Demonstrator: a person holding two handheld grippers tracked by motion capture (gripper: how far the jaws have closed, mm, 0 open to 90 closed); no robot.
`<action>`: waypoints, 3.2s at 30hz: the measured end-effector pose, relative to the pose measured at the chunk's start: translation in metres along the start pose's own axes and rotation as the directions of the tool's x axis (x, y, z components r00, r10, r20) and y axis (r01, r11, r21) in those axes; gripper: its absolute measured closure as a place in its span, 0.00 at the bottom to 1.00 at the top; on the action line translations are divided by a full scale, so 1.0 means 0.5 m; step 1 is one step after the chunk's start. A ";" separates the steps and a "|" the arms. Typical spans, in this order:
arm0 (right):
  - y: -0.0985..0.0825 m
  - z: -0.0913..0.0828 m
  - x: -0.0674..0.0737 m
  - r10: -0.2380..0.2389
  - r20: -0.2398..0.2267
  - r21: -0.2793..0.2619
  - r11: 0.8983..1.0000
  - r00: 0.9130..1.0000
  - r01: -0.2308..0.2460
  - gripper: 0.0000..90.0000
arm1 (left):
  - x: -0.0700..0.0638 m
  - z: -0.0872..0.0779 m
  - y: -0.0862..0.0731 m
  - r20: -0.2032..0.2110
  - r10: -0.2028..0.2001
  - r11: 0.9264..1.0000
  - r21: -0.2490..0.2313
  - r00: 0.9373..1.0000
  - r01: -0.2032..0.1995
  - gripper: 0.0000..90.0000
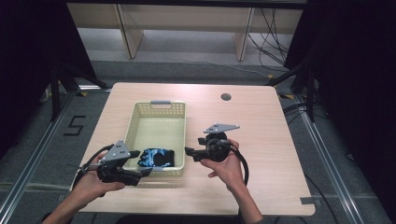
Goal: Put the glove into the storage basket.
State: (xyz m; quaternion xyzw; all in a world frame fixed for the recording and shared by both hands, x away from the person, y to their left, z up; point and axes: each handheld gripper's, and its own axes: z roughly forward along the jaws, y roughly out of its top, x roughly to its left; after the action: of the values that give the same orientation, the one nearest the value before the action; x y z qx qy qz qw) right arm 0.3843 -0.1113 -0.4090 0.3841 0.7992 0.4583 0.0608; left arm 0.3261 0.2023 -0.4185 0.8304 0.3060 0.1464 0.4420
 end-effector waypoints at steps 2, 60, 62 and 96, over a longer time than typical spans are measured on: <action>-0.003 -0.005 0.000 0.000 -0.002 0.002 1.000 1.000 0.000 0.36 | 0.001 -0.002 -0.002 -0.001 0.013 1.000 0.006 1.000 -0.013 0.26; -0.142 -0.093 -0.011 -0.002 -0.018 -0.017 1.000 1.000 0.002 0.27 | -0.111 0.032 -0.049 0.126 0.021 1.000 -0.006 0.992 -0.020 0.18; -0.149 -0.094 -0.015 -0.013 -0.019 -0.010 1.000 1.000 0.013 0.27 | -0.117 0.033 -0.051 0.122 0.013 1.000 -0.014 0.992 -0.011 0.19; -0.253 -0.136 -0.011 0.061 -0.010 0.034 0.998 0.998 -0.061 0.24 | -0.134 0.055 -0.125 0.132 0.053 0.996 0.061 0.990 -0.062 0.18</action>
State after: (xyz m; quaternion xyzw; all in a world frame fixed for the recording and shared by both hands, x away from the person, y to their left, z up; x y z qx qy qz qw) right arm 0.2872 -0.1978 -0.4700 0.4068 0.7949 0.4486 0.0359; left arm 0.2650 0.1679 -0.4837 0.8605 0.2571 0.0947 0.4295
